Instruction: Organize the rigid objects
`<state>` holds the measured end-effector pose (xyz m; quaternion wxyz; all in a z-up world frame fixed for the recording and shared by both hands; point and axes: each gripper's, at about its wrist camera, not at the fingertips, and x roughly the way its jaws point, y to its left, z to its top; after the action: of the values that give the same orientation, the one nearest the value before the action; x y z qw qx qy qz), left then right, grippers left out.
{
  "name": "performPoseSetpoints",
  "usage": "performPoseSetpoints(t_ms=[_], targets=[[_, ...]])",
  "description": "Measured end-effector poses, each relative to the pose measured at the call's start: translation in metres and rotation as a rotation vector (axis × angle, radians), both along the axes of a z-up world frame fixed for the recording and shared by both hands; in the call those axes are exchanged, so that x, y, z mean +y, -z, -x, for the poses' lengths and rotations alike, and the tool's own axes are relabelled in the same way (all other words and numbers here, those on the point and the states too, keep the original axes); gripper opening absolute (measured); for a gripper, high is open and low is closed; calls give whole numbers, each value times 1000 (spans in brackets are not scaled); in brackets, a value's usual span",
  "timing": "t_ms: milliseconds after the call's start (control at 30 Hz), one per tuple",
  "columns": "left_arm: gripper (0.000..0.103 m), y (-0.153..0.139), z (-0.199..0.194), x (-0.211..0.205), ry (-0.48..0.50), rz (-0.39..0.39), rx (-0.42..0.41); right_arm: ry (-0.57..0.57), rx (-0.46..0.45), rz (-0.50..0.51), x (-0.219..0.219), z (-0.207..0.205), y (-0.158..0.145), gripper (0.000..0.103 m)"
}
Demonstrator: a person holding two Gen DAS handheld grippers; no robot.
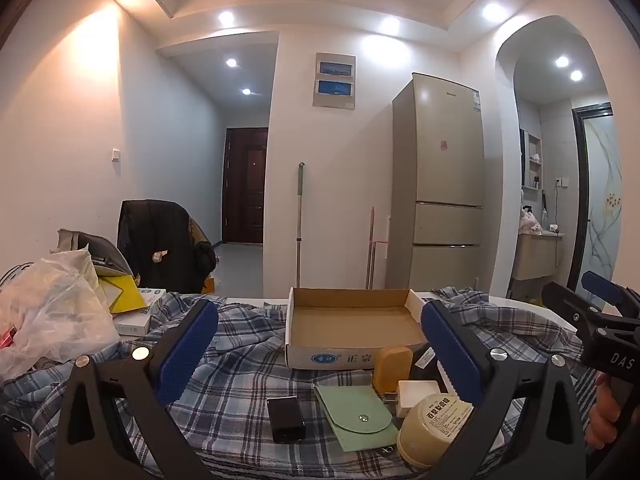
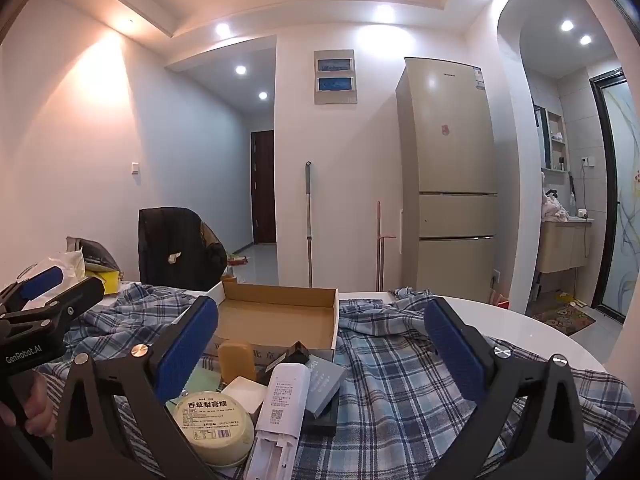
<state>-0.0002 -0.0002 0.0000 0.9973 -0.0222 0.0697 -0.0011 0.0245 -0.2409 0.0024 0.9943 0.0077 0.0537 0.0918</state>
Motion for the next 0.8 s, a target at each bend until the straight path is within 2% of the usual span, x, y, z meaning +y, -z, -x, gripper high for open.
performPoseSetpoints(t_ms=[300,433,633,800], targets=[[103,-1,-3,-12,19,0,4,2,1,20,1,0,0,103],[103,-1,1,5,39,39,-17,2,5,11,-1,6,-4,103],[103,-2,12,-8,71,-26,-65,6,26,-5,-3,-5,1,103],[103,-3,7,-6,91,-6,-45,10,28,-17,-6,-5,1,103]])
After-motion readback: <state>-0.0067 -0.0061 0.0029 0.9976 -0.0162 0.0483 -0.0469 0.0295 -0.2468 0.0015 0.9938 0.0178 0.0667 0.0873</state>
